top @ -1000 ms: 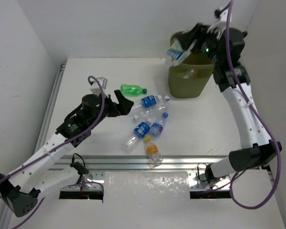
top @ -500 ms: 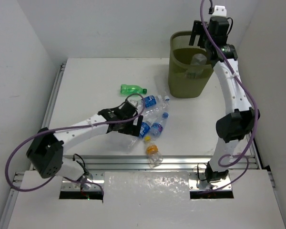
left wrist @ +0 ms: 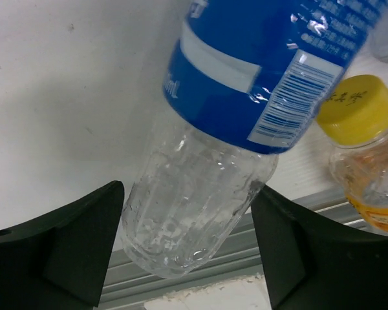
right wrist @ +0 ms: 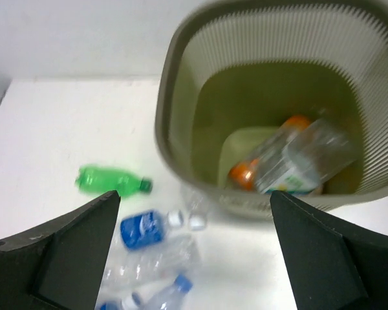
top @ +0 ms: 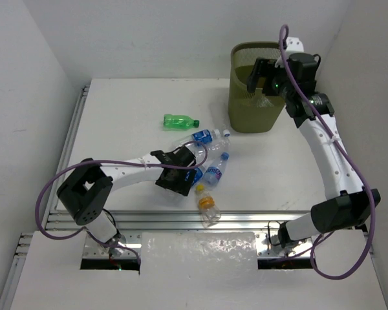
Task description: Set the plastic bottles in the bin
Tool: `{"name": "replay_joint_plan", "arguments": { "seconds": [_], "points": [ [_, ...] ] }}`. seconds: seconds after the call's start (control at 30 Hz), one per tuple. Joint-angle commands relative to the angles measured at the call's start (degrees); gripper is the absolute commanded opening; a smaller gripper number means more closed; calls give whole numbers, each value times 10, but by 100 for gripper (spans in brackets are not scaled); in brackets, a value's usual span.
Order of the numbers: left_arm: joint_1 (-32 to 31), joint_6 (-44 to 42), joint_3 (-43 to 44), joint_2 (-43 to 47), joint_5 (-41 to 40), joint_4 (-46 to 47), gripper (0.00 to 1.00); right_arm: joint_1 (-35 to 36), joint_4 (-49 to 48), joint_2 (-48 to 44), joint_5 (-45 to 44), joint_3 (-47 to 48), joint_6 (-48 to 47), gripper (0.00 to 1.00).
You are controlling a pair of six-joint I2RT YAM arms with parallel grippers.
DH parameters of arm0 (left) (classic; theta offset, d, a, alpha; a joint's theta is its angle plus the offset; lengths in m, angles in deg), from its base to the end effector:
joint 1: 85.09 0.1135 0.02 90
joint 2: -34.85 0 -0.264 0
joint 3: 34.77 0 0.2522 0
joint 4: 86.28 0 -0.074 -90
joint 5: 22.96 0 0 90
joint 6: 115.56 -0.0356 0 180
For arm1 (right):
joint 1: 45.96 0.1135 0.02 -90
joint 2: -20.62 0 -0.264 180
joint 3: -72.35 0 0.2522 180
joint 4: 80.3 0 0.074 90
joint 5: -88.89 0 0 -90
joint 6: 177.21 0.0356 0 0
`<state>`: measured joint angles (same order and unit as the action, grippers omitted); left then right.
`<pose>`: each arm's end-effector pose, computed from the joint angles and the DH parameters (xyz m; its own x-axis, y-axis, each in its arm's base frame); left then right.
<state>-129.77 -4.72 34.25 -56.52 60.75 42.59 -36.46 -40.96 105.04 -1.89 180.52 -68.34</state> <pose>0.2094 -0.2016 0.1767 -0.8779 0.3708 -0.3031 0.3900 0.9208 -0.0030 0.3263 0.0541 0.4484 -0.3000 0.2777 -0.9126 -0.0582 0.9496 0.3081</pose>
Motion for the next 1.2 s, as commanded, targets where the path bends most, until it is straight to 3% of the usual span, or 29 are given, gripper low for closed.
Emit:
{"name": "replay_joint_plan", "arguments": {
  "seconds": [0.0, 0.1, 0.13, 0.23, 0.3, 0.37, 0.47, 0.6, 0.67, 0.77, 0.9, 1.07, 1.1, 1.13, 1.17],
  "points": [
    [-4, -7, 5, -4, 0, 13, 73, 14, -36, -17, 41, -55, 16, 99],
    [-4, -7, 10, 2, 9, 19, 55, 22, -48, -35, 45, -90, 20, 99],
    [-5, -6, 13, 8, 8, 18, 41, 24, -55, -44, 46, -96, 20, 99],
    [-4, -3, 24, 22, 4, 13, 23, 25, -61, -57, 46, -115, 20, 99],
    [-8, 3, 36, 44, 2, 1, 17, 26, -62, -67, 64, -130, 21, 99],
    [-13, 7, 47, 77, 4, -11, 14, 30, -67, -81, 88, -146, 25, 99],
    [-27, 6, 69, 121, 24, -26, 10, 31, -97, -108, 196, -193, 47, 99],
    [-35, 3, 106, 174, 57, -26, 6, 32, -247, -138, 457, -294, 145, 99],
    [-35, 0, 116, 203, 62, 1, 4, 44, -321, -152, 510, -348, 196, 99],
    [-35, -4, 107, 246, 122, 93, 0, 75, -409, -172, 543, -387, 246, 99],
    [-36, 14, 93, 280, 189, 205, 0, 101, -431, -183, 542, -400, 267, 99],
    [-35, 39, 74, 297, 209, 322, 0, 108, -437, -181, 519, -408, 292, 99],
    [-35, 45, 65, 297, 217, 355, 0, 108, -451, -180, 521, -409, 302, 92],
    [-35, 49, 65, 292, 224, 363, 3, 108, -464, -179, 525, -412, 309, 78],
    [-35, 51, 75, 285, 229, 364, 19, 108, -487, -178, 532, -413, 323, 55]
  ]
}}
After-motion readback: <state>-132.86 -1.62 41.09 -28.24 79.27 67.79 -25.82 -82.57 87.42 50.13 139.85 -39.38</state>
